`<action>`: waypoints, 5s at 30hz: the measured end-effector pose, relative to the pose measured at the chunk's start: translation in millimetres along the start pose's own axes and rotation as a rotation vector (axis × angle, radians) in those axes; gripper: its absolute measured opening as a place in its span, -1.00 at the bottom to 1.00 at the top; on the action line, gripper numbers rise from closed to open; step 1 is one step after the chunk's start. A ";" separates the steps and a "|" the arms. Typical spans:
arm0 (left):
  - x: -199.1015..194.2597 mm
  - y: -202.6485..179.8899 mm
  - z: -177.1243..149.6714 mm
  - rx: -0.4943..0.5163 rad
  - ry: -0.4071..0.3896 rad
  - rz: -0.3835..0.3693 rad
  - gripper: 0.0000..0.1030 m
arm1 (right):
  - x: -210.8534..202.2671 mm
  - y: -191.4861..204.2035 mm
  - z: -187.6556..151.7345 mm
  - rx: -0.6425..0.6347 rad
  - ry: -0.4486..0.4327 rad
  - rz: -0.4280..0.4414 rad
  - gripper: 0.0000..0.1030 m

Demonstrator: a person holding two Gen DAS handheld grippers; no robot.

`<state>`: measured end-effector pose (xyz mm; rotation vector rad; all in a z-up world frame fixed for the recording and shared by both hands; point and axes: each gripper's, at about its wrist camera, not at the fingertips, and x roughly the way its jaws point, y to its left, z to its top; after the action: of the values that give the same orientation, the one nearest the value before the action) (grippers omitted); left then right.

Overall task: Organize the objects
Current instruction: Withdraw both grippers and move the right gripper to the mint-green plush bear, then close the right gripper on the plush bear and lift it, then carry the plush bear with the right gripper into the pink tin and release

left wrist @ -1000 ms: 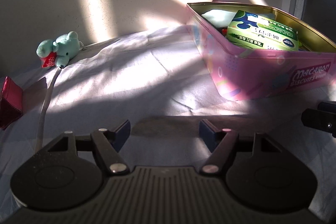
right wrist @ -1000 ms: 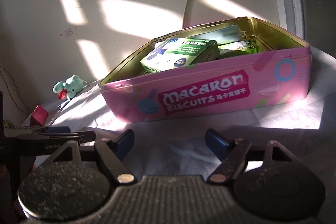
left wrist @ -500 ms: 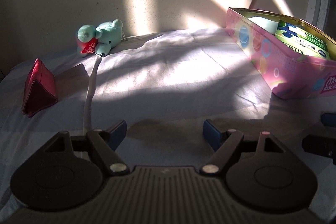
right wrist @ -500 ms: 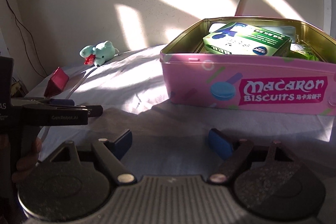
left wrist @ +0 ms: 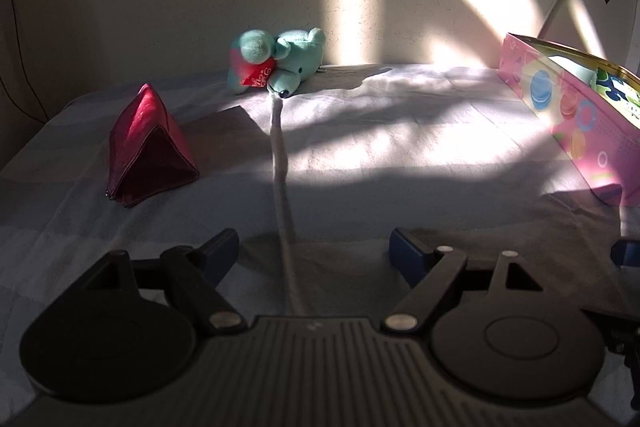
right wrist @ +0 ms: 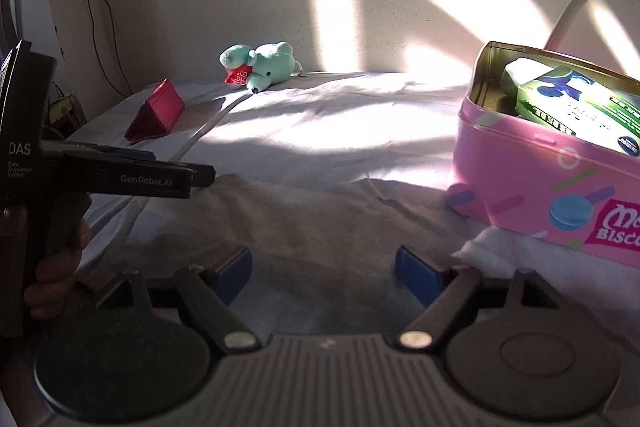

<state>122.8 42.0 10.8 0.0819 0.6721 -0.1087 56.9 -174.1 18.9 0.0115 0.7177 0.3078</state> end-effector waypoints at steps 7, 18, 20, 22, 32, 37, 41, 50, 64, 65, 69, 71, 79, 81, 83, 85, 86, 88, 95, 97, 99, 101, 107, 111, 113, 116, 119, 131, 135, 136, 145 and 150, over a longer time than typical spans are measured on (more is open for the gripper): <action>-1.2 18.1 -0.3 -0.082 -0.013 -0.013 0.64 | 15.5 22.5 7.9 -0.073 0.013 0.018 0.61; -20.0 91.3 3.5 -0.415 -0.100 0.083 0.64 | 65.9 69.0 41.4 -0.188 0.019 0.070 0.68; -23.6 100.7 3.4 -0.458 -0.116 0.110 0.64 | 76.9 79.6 46.8 -0.213 0.013 0.089 0.70; -29.6 110.5 3.2 -0.501 -0.141 0.142 0.64 | 86.7 90.1 53.1 -0.238 0.018 0.112 0.68; -32.0 131.5 1.8 -0.612 -0.149 0.185 0.64 | 139.4 100.9 153.9 -0.140 -0.137 0.102 0.63; -28.4 110.8 6.6 -0.514 -0.145 0.169 0.64 | 187.1 105.1 203.7 -0.103 -0.153 0.023 0.60; -24.2 107.3 7.7 -0.496 -0.126 0.155 0.64 | 225.9 119.5 209.4 -0.195 -0.114 -0.061 0.01; -25.5 109.8 3.6 -0.520 -0.106 0.116 0.64 | 170.9 124.8 137.3 -0.369 -0.156 -0.017 -0.44; -28.5 89.5 5.0 -0.437 -0.145 0.041 0.76 | 32.9 72.6 45.7 -0.354 -0.128 0.030 -0.64; -26.4 91.1 4.9 -0.439 -0.141 0.047 0.76 | 33.3 65.5 54.5 -0.310 -0.139 0.023 -0.51; -27.2 94.6 3.0 -0.445 -0.141 0.069 0.76 | 41.3 50.7 90.4 -0.143 -0.182 0.051 0.01; -28.3 92.0 3.0 -0.443 -0.135 0.070 0.76 | 48.6 45.6 103.7 -0.095 -0.200 0.045 0.10; -28.5 87.4 4.5 -0.424 -0.129 -0.016 0.76 | 81.3 -6.1 135.1 0.198 -0.181 0.089 0.48; -29.2 86.7 4.6 -0.426 -0.128 -0.054 0.76 | 105.4 -18.2 132.5 0.277 -0.072 0.143 0.52; -29.4 86.5 4.5 -0.428 -0.127 -0.089 0.77 | 129.2 -23.7 121.4 0.345 0.053 0.236 0.68; -28.4 85.6 4.4 -0.431 -0.123 -0.138 0.78 | 130.5 -12.2 108.3 0.312 0.040 0.259 0.74; -27.3 85.1 4.4 -0.434 -0.120 -0.165 0.78 | 130.5 -5.6 105.6 0.270 0.049 0.281 0.71; -26.2 84.0 4.5 -0.436 -0.115 -0.196 0.78 | 125.9 8.0 99.5 0.237 0.068 0.341 0.41; -22.5 84.9 3.3 -0.460 -0.101 -0.245 0.78 | 94.2 44.4 72.5 0.073 0.054 0.314 -0.11; -19.7 85.5 3.0 -0.470 -0.084 -0.271 0.78 | 82.6 44.0 63.8 0.072 0.055 0.324 -0.15; -19.3 85.0 2.5 -0.473 -0.070 -0.316 0.78 | 68.6 42.7 53.7 0.064 0.050 0.330 -0.15; -18.0 82.2 2.5 -0.464 -0.059 -0.354 0.78 | 55.3 36.8 46.8 0.071 0.056 0.345 -0.15; -18.8 67.0 2.1 -0.393 -0.066 -0.440 0.83 | 21.9 24.4 21.9 0.106 0.098 0.399 -0.16; -20.7 56.2 1.6 -0.336 -0.078 -0.475 0.83 | -1.1 10.3 7.8 0.145 0.108 0.403 -0.16; -21.7 50.0 1.0 -0.300 -0.083 -0.486 0.83 | -13.8 -1.1 -3.0 0.169 0.094 0.368 -0.11; -20.8 39.2 -0.5 -0.238 -0.077 -0.491 0.83 | -31.4 -19.4 -14.8 0.218 0.055 0.310 0.22; -16.8 29.8 -2.8 -0.193 -0.053 -0.506 0.84 | -47.8 -35.2 -22.4 0.242 0.020 0.251 0.30; -33.5 -10.6 -2.9 -0.191 0.017 -0.708 0.84 | -81.3 -42.9 -37.8 0.130 -0.104 0.157 0.47; -51.9 -29.5 -6.1 -0.164 0.011 -0.794 0.84 | -80.6 -39.6 -39.3 0.091 -0.107 0.165 0.48; -55.0 -32.6 -6.8 -0.158 0.011 -0.803 0.84 | -80.3 -40.1 -39.6 0.087 -0.108 0.166 0.48; -34.7 -65.9 -24.3 -0.101 0.169 -0.760 0.62 | -62.6 -44.1 -37.0 0.065 -0.098 0.193 0.45; -54.1 -85.9 -6.9 -0.022 0.096 -0.727 0.58 | -70.8 -45.6 -33.7 0.034 -0.181 0.170 0.23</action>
<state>65.6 -38.3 35.8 -0.1843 0.7733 -0.7998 -2.7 -240.8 33.9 0.1319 0.5428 0.4517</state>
